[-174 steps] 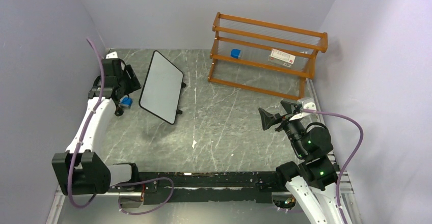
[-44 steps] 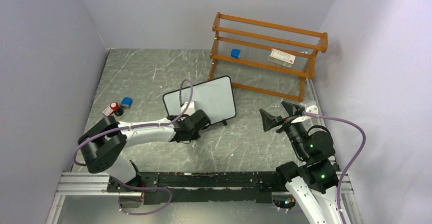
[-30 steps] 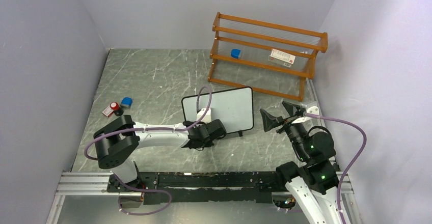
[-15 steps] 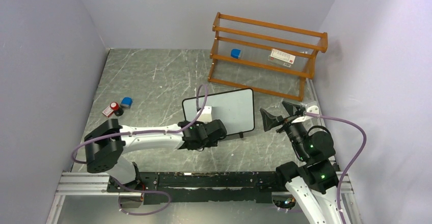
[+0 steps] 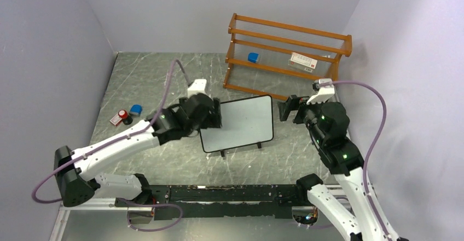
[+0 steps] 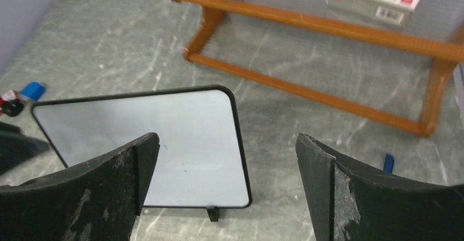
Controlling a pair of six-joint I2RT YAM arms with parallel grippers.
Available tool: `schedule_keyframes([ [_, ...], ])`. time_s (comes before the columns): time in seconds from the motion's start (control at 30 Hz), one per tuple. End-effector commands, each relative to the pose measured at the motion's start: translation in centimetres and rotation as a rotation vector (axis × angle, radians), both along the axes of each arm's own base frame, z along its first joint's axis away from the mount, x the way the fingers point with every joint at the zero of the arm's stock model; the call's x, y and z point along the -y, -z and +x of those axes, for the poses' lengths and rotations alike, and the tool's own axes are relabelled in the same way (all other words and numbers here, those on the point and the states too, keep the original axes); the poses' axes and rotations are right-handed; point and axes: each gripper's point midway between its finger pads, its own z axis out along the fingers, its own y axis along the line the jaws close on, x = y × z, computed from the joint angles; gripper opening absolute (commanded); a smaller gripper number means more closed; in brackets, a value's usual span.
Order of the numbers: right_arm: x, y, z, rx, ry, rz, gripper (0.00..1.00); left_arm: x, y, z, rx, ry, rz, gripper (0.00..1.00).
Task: Write a sentence on the whiteboard
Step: Move the whiteboard to the center of the board, then open the whiteboard marker at the center of the board.
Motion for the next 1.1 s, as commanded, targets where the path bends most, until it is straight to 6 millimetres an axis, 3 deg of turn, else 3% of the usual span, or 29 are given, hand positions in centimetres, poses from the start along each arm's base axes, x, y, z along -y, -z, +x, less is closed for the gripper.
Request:
schedule_keyframes([
  [0.0, 1.2, 2.7, 0.1, -0.165, 0.1, -0.01, 1.0, -2.2, -4.7, 2.0, 0.108, 0.09, 0.028, 0.96],
  [0.13, 1.8, 5.1, 0.8, -0.298, 0.177, -0.028, 1.0, -5.1, -8.5, 3.9, 0.206, 0.074, 0.008, 0.97],
  [0.27, 2.5, 6.4, 1.2, -0.384, 0.254, -0.03, 1.0, -8.5, -10.0, 5.5, 0.264, 0.035, -0.009, 0.98],
  [0.6, 7.3, 11.1, 2.0, -0.58, 0.435, 0.058, 1.0, -14.1, -6.8, 7.0, 0.288, -0.047, 0.045, 0.98],
  [0.83, 12.1, 16.1, 1.9, -0.692, 0.595, 0.216, 1.0, -15.9, -5.8, 5.6, 0.333, -0.11, 0.11, 0.98],
  [1.07, 14.3, 20.1, 1.9, -0.758, 0.705, 0.212, 0.97, -16.0, -4.0, 5.2, 0.333, -0.108, 0.148, 0.98],
])
